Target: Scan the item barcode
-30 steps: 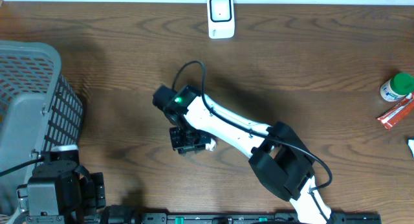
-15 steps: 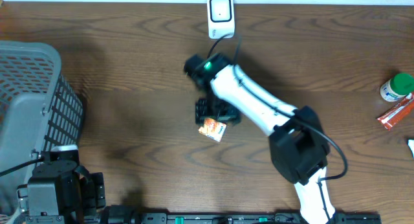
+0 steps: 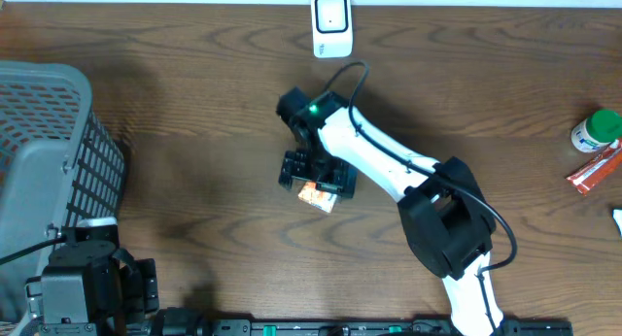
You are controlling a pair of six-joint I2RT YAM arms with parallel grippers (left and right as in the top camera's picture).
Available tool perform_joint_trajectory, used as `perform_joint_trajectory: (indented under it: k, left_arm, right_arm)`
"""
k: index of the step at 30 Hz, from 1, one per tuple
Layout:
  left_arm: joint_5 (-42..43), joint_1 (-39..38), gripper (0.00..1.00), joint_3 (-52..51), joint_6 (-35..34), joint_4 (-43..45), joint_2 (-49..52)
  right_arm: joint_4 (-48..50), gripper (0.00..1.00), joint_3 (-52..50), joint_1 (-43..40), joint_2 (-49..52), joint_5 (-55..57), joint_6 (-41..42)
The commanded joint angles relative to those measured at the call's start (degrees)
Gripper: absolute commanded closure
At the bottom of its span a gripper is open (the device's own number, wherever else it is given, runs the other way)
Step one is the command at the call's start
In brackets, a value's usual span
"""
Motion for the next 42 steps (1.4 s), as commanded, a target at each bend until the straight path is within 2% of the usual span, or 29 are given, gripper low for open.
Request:
perform_joint_trajectory:
  k: [1, 12, 13, 15, 18, 22, 27, 34, 42]
  left_arm:
    - [-0.17, -0.22, 0.04, 0.28, -0.28, -0.11, -0.07]
    - [-0.17, -0.22, 0.04, 0.28, -0.28, -0.13, -0.07]
    - [-0.17, -0.24, 0.04, 0.28, -0.28, -0.11, -0.07]
    - [-0.17, -0.22, 0.04, 0.28, -0.28, -0.11, -0.04]
    - [-0.17, -0.22, 0.04, 0.28, -0.28, -0.11, -0.07]
    - [-0.17, -0.22, 0.03, 0.28, -0.28, -0.11, -0.04]
    - [-0.17, -0.24, 0.04, 0.28, -0.28, -0.11, -0.04]
    - [-0.17, -0.22, 0.04, 0.28, -0.28, -0.11, -0.07]
    - [-0.17, -0.24, 0.04, 0.28, -0.28, -0.11, -0.04]
  right_arm:
    - [3.48, 0.01, -2.80, -0.44, -0.52, 3.30, 4.15]
    - [14.99, 0.03, -12.61, -0.07, -0.52, 4.04, 4.26]
    - [14.95, 0.08, -12.83, -0.07, -0.52, 3.45, 4.24]
    - [14.36, 0.25, -12.94, 0.00, -0.52, 2.78, 4.24]
    - [14.08, 0.35, -12.94, 0.15, -0.52, 0.90, 4.15]
    - [13.05, 0.37, -12.57, -0.44, -0.55, -2.64, 2.19]
    - [7.61, 0.41, -10.58, -4.04, -0.55, -9.94, -5.77]
    - [-1.07, 0.39, -9.51, -12.02, -0.55, -26.40, -21.40]
    - [-6.19, 0.38, -9.51, -18.32, -0.55, -30.75, -27.80]
